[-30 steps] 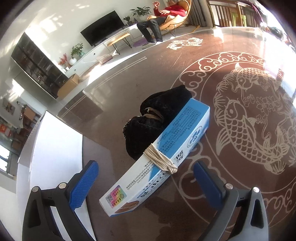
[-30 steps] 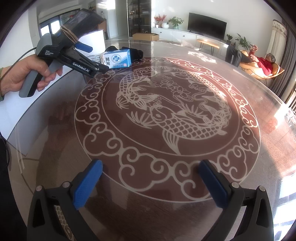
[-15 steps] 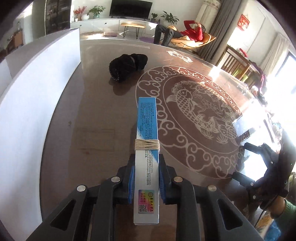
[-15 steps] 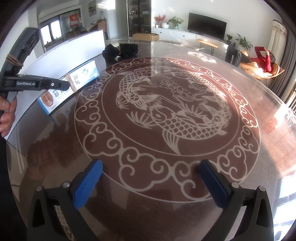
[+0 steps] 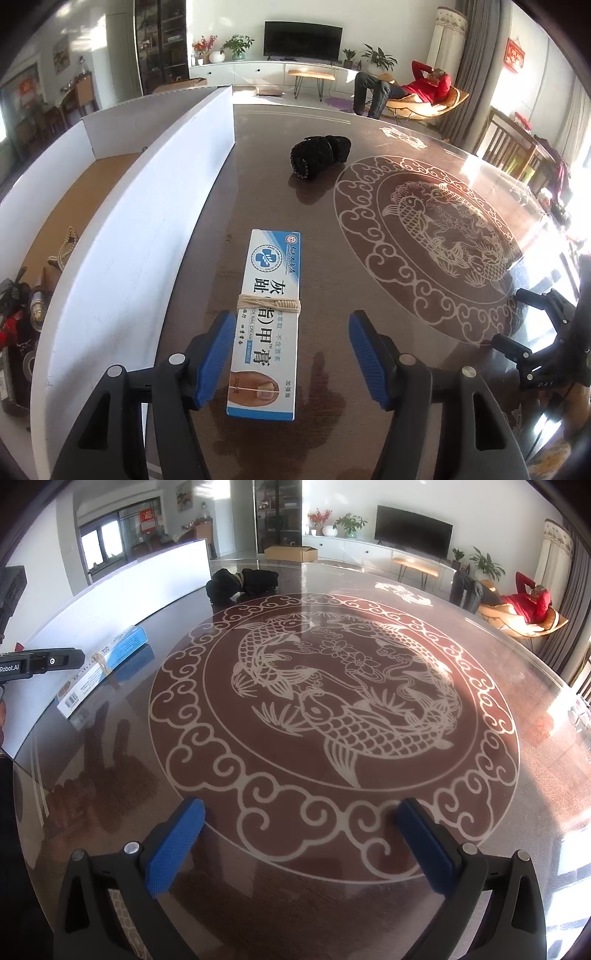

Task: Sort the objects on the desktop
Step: 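Grasp the blue-white ointment box with the left tool and lift it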

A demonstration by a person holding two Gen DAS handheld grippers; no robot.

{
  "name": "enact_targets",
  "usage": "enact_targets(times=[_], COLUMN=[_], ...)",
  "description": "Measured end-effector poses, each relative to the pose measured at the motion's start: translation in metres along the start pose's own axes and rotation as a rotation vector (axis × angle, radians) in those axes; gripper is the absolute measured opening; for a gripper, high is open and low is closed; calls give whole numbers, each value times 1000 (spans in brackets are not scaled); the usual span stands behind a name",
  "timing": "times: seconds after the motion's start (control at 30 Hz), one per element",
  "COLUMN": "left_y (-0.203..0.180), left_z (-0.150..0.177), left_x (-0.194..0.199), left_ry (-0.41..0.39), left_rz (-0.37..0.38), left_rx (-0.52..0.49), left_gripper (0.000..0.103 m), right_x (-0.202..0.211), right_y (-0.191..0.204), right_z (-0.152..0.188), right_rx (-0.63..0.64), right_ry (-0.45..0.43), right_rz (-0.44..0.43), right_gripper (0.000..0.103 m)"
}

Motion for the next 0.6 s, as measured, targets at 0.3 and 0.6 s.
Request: enact_targets(times=[0.3,0.6], left_y=[7,20], left_z=[-8,-7], left_x=[-51,-62], left_ry=[73,12], left_rz=[-147,-80], left_rx=[-72,19], left_gripper=[68,103], right_x=[0,0], right_y=[0,0], right_z=[0,0], right_rx=[0,0], right_ry=[0,0], right_rz=[1,1], right_gripper=[103,103])
Point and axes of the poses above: each gripper's, at about its wrist camera, not at the fingertips, and x roughly against the way its jaws point, y to its left, z to its underside, the point moved 3 cm from there along -x, roughly the way its jaws point, and after that the axes turned 9 degrees about z, right-handed, at the moved point
